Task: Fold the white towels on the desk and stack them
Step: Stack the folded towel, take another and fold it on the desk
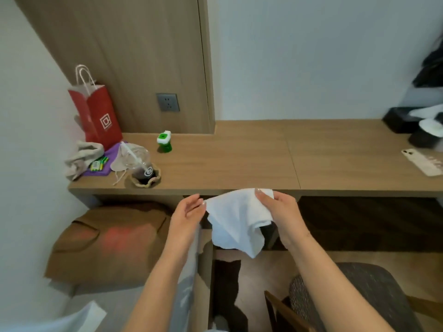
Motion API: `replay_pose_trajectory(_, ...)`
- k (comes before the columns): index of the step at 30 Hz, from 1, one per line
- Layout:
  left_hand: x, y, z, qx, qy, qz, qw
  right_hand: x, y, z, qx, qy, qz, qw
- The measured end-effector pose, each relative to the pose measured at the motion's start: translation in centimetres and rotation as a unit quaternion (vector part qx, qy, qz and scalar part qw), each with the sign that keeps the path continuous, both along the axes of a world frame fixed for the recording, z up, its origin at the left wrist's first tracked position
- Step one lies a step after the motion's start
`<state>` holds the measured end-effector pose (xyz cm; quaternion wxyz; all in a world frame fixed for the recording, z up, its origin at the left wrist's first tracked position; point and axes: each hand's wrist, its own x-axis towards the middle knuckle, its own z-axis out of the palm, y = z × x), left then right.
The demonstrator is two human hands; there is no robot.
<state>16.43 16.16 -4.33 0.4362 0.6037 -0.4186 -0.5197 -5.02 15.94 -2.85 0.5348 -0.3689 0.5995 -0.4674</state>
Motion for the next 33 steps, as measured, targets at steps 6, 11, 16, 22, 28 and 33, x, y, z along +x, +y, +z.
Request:
replay_pose_trajectory(6, -2.5, 1.4, 1.1, -0.149, -0.004, -0.151, 0.977, 3.5, -0.5, 2.3, -0.009, -0.042, 0.003, 0.999)
replay_pose_trajectory(11, -1.6, 0.5, 1.0, -0.266, -0.071, -0.086, 0.958, 4.4, -1.0, 3.5, -0.003, -0.099, 0.028, 0.995)
replay_pose_trajectory(16, -2.3, -1.3, 1.9, -0.22, -0.1, -0.06, 0.969, 5.1, -0.9, 3.5, -0.034, -0.103, 0.032, 0.994)
replay_pose_trajectory(22, -3.5, -4.4, 2.9, -0.065, 0.042, -0.12, 0.99, 4.4, -1.4, 2.8, -0.022, -0.079, -0.029, 0.996)
replay_pose_trajectory(28, -5.1, -7.1, 2.6, 0.014, 0.066, -0.158, 0.985, 1.9, -2.2, 2.6, 0.027, -0.064, -0.077, 0.995)
replay_pose_trajectory(33, -5.1, -12.4, 4.7, 0.028, 0.184, -0.011, 0.983, -2.6, -3.9, 3.2, -0.016, -0.291, -0.198, 0.936)
